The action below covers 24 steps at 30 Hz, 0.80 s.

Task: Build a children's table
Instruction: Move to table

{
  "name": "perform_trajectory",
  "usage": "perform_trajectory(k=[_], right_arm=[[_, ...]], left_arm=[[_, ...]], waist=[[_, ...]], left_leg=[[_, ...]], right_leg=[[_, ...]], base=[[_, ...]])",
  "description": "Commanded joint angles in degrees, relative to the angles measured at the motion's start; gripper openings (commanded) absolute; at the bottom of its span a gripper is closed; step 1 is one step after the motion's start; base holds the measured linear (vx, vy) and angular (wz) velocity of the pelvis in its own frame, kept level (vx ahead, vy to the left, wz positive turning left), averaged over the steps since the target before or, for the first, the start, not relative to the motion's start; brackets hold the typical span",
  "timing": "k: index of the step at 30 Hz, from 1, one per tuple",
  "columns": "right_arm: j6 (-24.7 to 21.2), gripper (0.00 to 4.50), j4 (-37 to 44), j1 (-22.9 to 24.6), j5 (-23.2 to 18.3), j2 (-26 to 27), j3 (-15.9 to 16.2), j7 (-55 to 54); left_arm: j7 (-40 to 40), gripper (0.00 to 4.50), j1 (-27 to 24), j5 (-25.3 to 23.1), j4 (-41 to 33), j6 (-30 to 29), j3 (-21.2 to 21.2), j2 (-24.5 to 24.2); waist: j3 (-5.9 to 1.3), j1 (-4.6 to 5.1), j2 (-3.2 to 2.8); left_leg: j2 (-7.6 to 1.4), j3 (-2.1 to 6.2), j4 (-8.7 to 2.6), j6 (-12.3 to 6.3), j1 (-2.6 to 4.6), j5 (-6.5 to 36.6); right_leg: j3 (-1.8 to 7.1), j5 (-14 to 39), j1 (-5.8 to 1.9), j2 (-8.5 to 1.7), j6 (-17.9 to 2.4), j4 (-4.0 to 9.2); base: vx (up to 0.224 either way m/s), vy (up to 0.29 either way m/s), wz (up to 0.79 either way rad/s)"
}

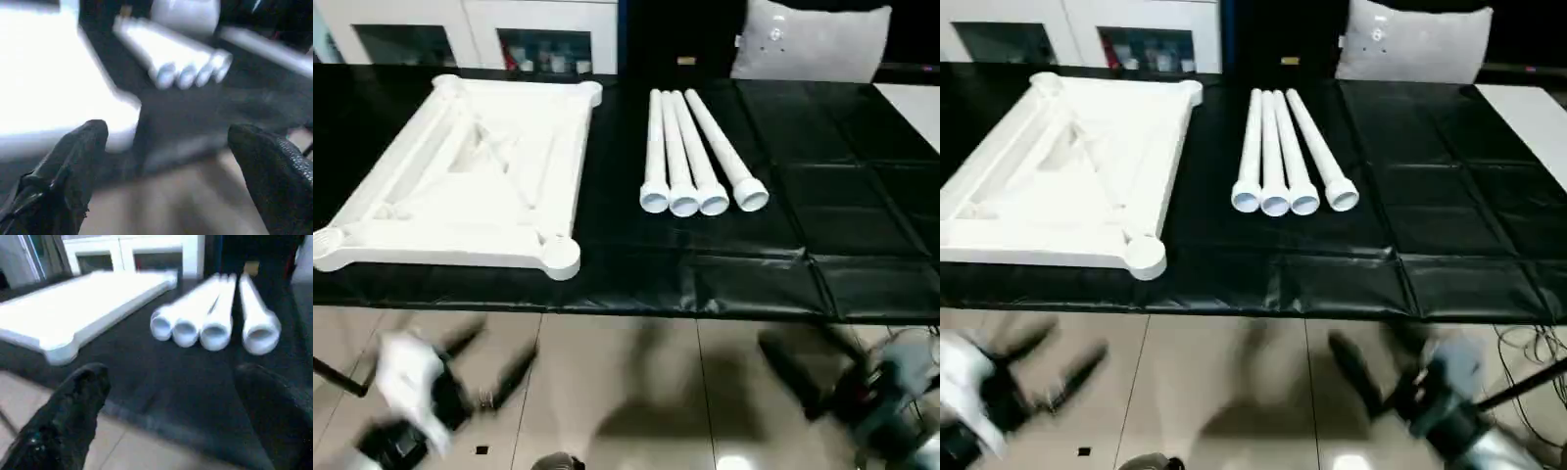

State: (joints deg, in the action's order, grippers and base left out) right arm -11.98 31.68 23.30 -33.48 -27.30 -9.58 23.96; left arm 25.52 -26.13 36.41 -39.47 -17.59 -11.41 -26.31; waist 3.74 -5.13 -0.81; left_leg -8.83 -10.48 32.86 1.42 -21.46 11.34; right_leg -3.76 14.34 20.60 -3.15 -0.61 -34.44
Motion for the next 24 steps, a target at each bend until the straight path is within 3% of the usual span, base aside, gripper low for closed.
perform_trajectory(k=[1, 3, 4, 5, 6, 7, 8, 9, 10, 11, 12, 13, 14, 15, 16, 17, 18, 19, 21, 23, 24], right_arm=[[-3.63, 4.5, 1.92, -1.92, -2.53, -0.16, -1.63, -3.47], [-7.39, 4.5, 1.91, -8.54, -0.77, 0.79, -0.6, -8.7], [-8.62, 4.5, 1.13, -10.67, 1.32, 1.37, 0.34, -10.38], [-9.7, 4.5, 0.67, -12.0, 2.59, 1.63, 0.87, -11.43], [-11.31, 4.5, -0.36, -13.52, 5.53, 2.32, 1.31, -13.86], [-12.17, 4.5, -0.91, -14.33, 7.08, 2.69, 1.55, -15.15], [-13.87, 4.5, -3.27, -16.05, 7.99, 4.84, 1.82, -18.4], [-13.87, 4.5, -3.27, -16.05, 7.99, 4.84, 1.82, -18.4], [-13.08, 4.5, -5.26, -17.16, 10.77, 6.21, 3.31, -20.48], [-13.02, 4.5, -6.75, -18.44, 12.9, 7.14, 5.09, -22.48], [-13.34, 4.5, -7.27, -19.12, 13.33, 7.18, 5.68, -23.19], [-13.22, 4.5, -7.65, -19.96, 14.43, 7.47, 6.31, -24.22], [-13.87, 4.5, -7.85, -21.37, 15.45, 8.87, 7.62, -25.89], [-13.99, 4.5, -7.87, -21.5, 15.52, 8.95, 7.72, -25.99], [-14.36, 4.5, -7.27, -21.9, 16.48, 9.73, 8.93, -26.69], [-14.63, 4.5, -6.99, -21.83, 15.98, 10.64, 8.8, -26.69], [-14.64, 4.5, -7.06, -21.81, 15.82, 10.99, 8.75, -26.57], [-14.84, 4.5, -7.26, -21.9, 15.72, 11.68, 8.6, -26.38], [-14.47, 4.5, -7.31, -21.34, 16.09, 12.0, 9.88, -24.95], [-15.31, 4.5, -8.4, -21.59, 16.82, 13.52, 10.47, -26.74], [-15.68, 4.5, -8.9, -21.85, 16.65, 14.42, 10.5, -27.51]], left_arm=[[-2.16, 4.38, 2.57, 0.82, -1.04, -2.71, -0.8, -0.32], [-5.54, 4.38, 12.13, -5.1, 2.42, -7.28, 1.38, 1.57], [-7.67, 4.38, 15.74, -7.57, 4.64, -9.56, 2.48, 2.83], [-9.39, 4.38, 18.04, -8.65, 5.86, -11.45, 3.14, 3.41], [-11.45, 4.38, 20.85, -10.0, 7.73, -11.53, 4.73, 4.38], [-12.54, 4.38, 22.34, -10.72, 8.72, -11.57, 5.58, 4.9], [-14.52, 4.38, 26.27, -13.98, 12.89, -10.16, 9.35, 5.74], [-14.52, 4.38, 26.27, -13.98, 12.89, -10.16, 9.35, 5.74], [-18.42, 4.38, 29.08, -16.39, 16.85, -10.0, 10.91, 7.93], [-21.92, 4.38, 30.94, -18.0, 19.7, -10.59, 11.33, 10.23], [-23.03, 4.38, 31.53, -18.2, 20.42, -11.08, 11.3, 11.16], [-23.18, 4.38, 31.92, -18.39, 20.91, -11.01, 11.33, 11.78], [-22.42, 4.38, 32.15, -20.6, 21.72, -10.82, 12.58, 11.5], [-22.33, 4.38, 32.19, -20.84, 21.8, -10.82, 12.72, 11.46], [-20.15, 4.38, 31.75, -22.42, 22.08, -10.56, 14.08, 10.27], [-20.09, 4.38, 31.81, -23.13, 22.38, -10.73, 14.64, 9.86], [-20.26, 4.38, 31.92, -23.33, 22.65, -10.8, 14.78, 9.81], [-20.77, 4.38, 32.26, -23.72, 23.27, -10.82, 15.06, 9.84], [-20.96, 4.38, 31.99, -23.98, 22.98, -10.85, 15.28, 9.42], [-21.25, 4.38, 31.58, -24.75, 23.05, -10.61, 15.27, 9.17], [-21.31, 4.38, 31.45, -25.15, 23.2, -10.39, 15.14, 9.08]], waist=[[-1.49, 0.06, 0.16], [-1.44, 0.3, -0.11], [-2.08, 0.38, 0.17], [-2.08, 0.44, 0.03], [-2.4, 0.47, 0.75], [-2.44, 0.39, 0.37], [-2.99, 0.42, 0.66], [-3.23, 0.44, 0.44], [-3.48, 0.41, -0.01], [-3.5, 0.91, -0.99], [-3.72, 1.09, -0.18], [-3.89, 1.02, -0.52], [-3.87, 1.2, -0.11], [-3.83, 1.25, -0.47], [-3.84, 1.22, -0.46], [-3.81, 1.03, -0.45], [-3.73, 0.47, -0.28], [-3.78, 0.11, -0.46], [-3.89, -0.21, -1.05], [-4.27, 0.35, -2.34], [-4.21, 0.71, -2.31]], left_leg=[[-4.72, 2.49, -4.35, -2.82, 0.96, 12.65], [-4.67, 2.4, -4.46, -1.31, 1.35, 13.01], [-4.59, 2.47, -4.12, -0.17, 1.89, 11.84], [-4.47, 2.45, -4.09, 0.84, 1.52, 10.74], [-4.46, 2.38, -3.86, 1.16, 1.35, 9.76], [-4.49, 2.48, -3.9, 1.57, 1.3, 8.96], [-4.19, 2.35, -3.45, 1.52, 1.44, 7.03], [-4.15, 2.35, -3.31, 1.51, 1.44, 6.33], [-4.27, 2.46, -3.19, 1.77, 1.45, 6.05], [-4.29, 2.48, -3.05, 2.84, 1.48, 6.05], [-4.3, 2.7, -3.0, 3.03, 1.18, 6.59], [-4.11, 2.6, -2.82, 2.64, 0.95, 6.07], [-3.74, 2.23, -2.57, 0.37, 0.4, 5.64], [-3.63, 2.18, -2.44, -1.01, 0.2, 5.64], [-3.38, 2.09, -1.47, -5.34, -0.43, 5.21], [-3.47, 2.2, -1.0, -6.61, -0.54, 5.25], [-3.93, 2.8, 0.43, -8.1, -0.89, 5.05], [-4.2, 3.16, 0.95, -8.46, -1.15, 4.48], [-4.85, 3.44, 0.37, -9.24, -1.17, 2.92], [-4.25, 2.19, -1.23, -12.11, 0.47, 1.49], [-3.71, 1.71, -1.48, -13.68, 1.06, 2.49]], right_leg=[[3.69, 9.05, -0.83, -5.0, -5.67, 4.83], [3.72, 10.96, -0.82, -4.76, -4.53, 4.83], [3.73, 10.59, -0.94, -4.82, -4.03, 4.59], [3.77, 9.85, -1.11, -4.96, -3.89, 4.45], [3.82, 8.21, -1.4, -5.01, -3.86, 4.25], [3.85, 7.25, -1.34, -4.93, -3.87, 3.93], [3.86, 4.01, -1.51, -5.0, -4.21, 3.58], [3.82, 1.98, -1.52, -4.95, -4.3, 3.45], [3.78, 0.42, -1.66, -5.06, -4.6, 3.23], [3.69, -2.09, -1.42, -4.7, -5.09, 3.14], [3.61, -3.47, -2.11, -4.94, -5.78, 2.98], [3.74, -4.31, -2.36, -5.28, -6.26, 2.85], [4.17, -4.71, -2.65, -6.09, -7.35, 3.04], [4.37, -4.01, -2.73, -6.52, -7.93, 3.27], [5.26, -0.89, -3.24, -8.46, -9.49, 4.32], [5.63, 1.29, -3.2, -9.31, -9.83, 4.89], [6.87, 5.37, -3.56, -11.66, -10.93, 5.91], [7.24, 6.67, -3.75, -12.43, -11.61, 6.18], [6.29, 7.47, -3.35, -11.08, -13.24, 5.71], [3.96, 3.1, -1.54, -6.81, -13.06, 3.44], [3.33, 3.15, -0.89, -6.23, -12.76, 3.33]], base=[[0.0, 0.0, 0.0], [0.0, 0.0, 0.0], [0.0, 0.0, 0.0], [0.0, 0.0, 0.0], [0.0, 0.0, 0.0], [0.0, 0.0, 0.0], [0.0, 0.0, 0.0], [0.0, 0.0, 0.0], [0.0, 0.0, 0.0], [0.0, 0.0, 0.0], [0.0, 0.0, 0.0], [0.0, 0.0, 0.0], [0.0, 0.0, 0.0], [0.0, 0.0, 0.0], [0.0, 0.0, 0.0], [0.0, 0.0, 0.0], [0.0, 0.0, 0.0], [0.0, 0.0, 0.0], [-0.007, 0.078, 0.03], [-0.013, 0.096, 0.06], [-0.018, 0.1, 0.06]])
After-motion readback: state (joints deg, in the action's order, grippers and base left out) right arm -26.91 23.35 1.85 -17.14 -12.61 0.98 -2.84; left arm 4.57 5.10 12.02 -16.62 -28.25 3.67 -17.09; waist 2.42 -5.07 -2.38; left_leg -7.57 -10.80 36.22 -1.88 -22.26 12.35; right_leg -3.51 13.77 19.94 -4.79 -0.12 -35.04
